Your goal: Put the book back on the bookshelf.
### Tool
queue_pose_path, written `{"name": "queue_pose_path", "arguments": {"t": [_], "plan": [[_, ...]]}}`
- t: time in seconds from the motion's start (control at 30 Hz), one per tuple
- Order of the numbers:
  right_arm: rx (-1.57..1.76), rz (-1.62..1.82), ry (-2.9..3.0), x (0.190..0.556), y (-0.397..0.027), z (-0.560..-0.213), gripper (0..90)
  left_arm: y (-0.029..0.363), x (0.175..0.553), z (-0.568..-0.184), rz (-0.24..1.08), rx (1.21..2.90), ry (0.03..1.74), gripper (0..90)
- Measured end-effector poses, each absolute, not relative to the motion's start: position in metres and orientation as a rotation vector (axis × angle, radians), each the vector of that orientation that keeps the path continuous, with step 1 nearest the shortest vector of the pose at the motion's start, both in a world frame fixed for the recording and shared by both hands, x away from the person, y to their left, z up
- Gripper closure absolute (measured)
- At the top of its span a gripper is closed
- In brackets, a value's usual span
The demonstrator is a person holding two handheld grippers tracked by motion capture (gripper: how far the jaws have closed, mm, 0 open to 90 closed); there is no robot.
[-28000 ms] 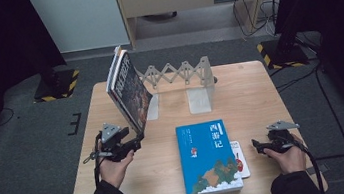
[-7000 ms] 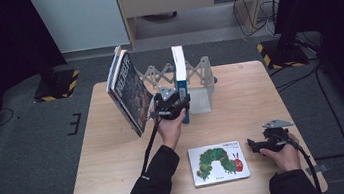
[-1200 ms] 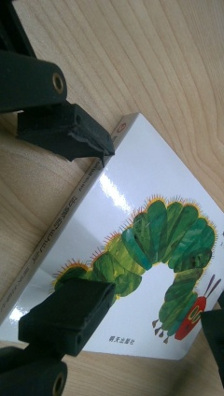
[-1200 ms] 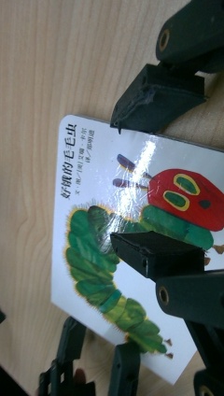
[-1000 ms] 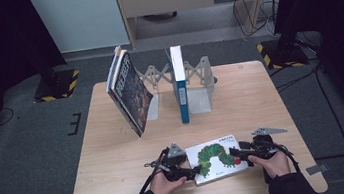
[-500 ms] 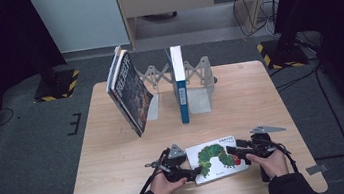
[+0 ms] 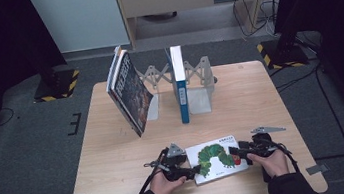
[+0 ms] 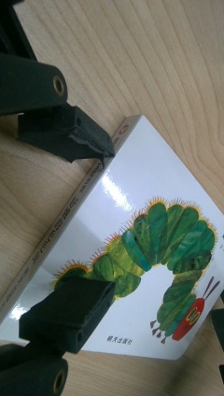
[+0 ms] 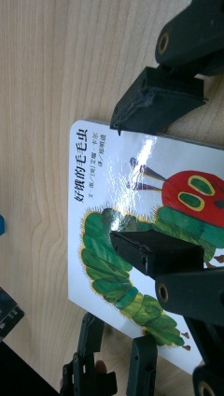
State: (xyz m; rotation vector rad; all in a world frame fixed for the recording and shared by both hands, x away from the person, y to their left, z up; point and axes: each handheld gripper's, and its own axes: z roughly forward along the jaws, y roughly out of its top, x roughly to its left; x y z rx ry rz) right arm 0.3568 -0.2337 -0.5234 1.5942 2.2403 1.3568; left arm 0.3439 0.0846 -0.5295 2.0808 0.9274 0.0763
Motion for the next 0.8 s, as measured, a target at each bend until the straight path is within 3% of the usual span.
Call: {"name": "queue_pose_path", "arguments": {"t": [0.8], "plan": [[1.589, 1.533, 2.133, 0.354, -0.239, -0.508, 41.6, 0.088, 0.347, -0.530, 0.054, 2.065, 0.915, 24.6]]}}
